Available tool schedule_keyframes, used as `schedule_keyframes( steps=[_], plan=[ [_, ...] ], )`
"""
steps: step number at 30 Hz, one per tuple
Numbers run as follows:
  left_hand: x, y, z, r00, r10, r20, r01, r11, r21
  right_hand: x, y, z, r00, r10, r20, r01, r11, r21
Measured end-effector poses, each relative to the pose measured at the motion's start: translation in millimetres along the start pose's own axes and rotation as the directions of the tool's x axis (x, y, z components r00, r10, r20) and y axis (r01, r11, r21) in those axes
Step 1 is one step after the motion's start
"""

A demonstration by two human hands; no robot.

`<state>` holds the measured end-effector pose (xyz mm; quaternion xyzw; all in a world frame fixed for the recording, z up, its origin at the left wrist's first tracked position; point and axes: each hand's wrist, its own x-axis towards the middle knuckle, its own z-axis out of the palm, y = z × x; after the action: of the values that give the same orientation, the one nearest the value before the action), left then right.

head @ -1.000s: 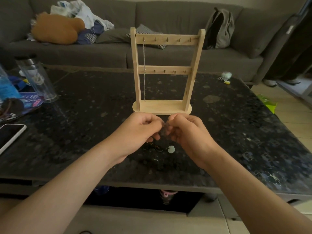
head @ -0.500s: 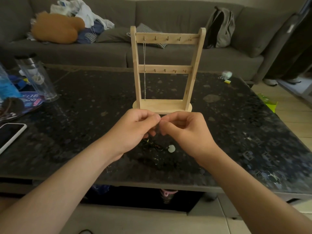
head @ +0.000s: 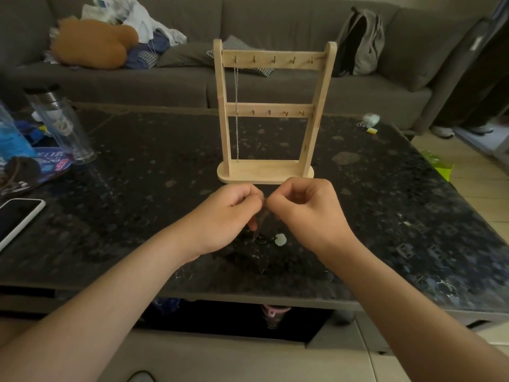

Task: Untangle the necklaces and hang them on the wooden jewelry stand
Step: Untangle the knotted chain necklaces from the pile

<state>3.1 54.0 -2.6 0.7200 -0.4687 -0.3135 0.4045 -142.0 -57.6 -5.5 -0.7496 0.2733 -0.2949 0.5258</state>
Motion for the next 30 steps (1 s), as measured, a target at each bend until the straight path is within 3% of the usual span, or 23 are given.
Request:
schedule_keyframes(
  steps=[5, 10, 13, 16, 18, 24, 30],
  plan=[
    [-1.8, 0.6, 3.0, 0.994, 0.101, -0.036, -0.1, 0.994, 0.038, 1.3, 1.0, -2.1, 0.989, 0.146, -0.006, -0.144, 0.981, 0.132],
    [-0.9, -2.2, -4.2, 0.971, 0.199, -0.131, -0.195, 0.98, 0.043, 4.3, 5.2, -3.2, 0.948, 0.257, 0.187, -0.301, 0.914, 0.271],
    [0.5, -4.3, -4.0, 0.99, 0.076, -0.12, -0.1, 0.973, -0.206, 4.0, 5.2, -2.0, 0.949, 0.202, 0.244, -0.26, 0.937, 0.233],
    [-1.5, 1.5, -0.8, 0.999, -0.041, 0.032, 0.051, 0.894, -0.446, 4.0, 4.8, -0.2, 0.952, 0.138, 0.275, -0.187, 0.969, 0.164],
    [-1.8, 1.7, 1.3, 0.996, -0.044, 0.071, 0.072, 0.89, -0.451, 3.4, 3.2, 0.9, 0.954, 0.113, 0.279, -0.157, 0.977, 0.143],
    [3.5, -7.9, -3.1, 0.999, -0.019, -0.04, 0.003, 0.93, -0.369, 5.5, 5.7, -3.5, 0.983, 0.103, 0.151, -0.13, 0.975, 0.18],
    [3.2, -6.4, -5.0, 0.999, 0.005, -0.054, -0.021, 0.955, -0.295, 5.0, 11.4, -5.9, 0.99, 0.096, 0.104, -0.115, 0.974, 0.196]
  ],
)
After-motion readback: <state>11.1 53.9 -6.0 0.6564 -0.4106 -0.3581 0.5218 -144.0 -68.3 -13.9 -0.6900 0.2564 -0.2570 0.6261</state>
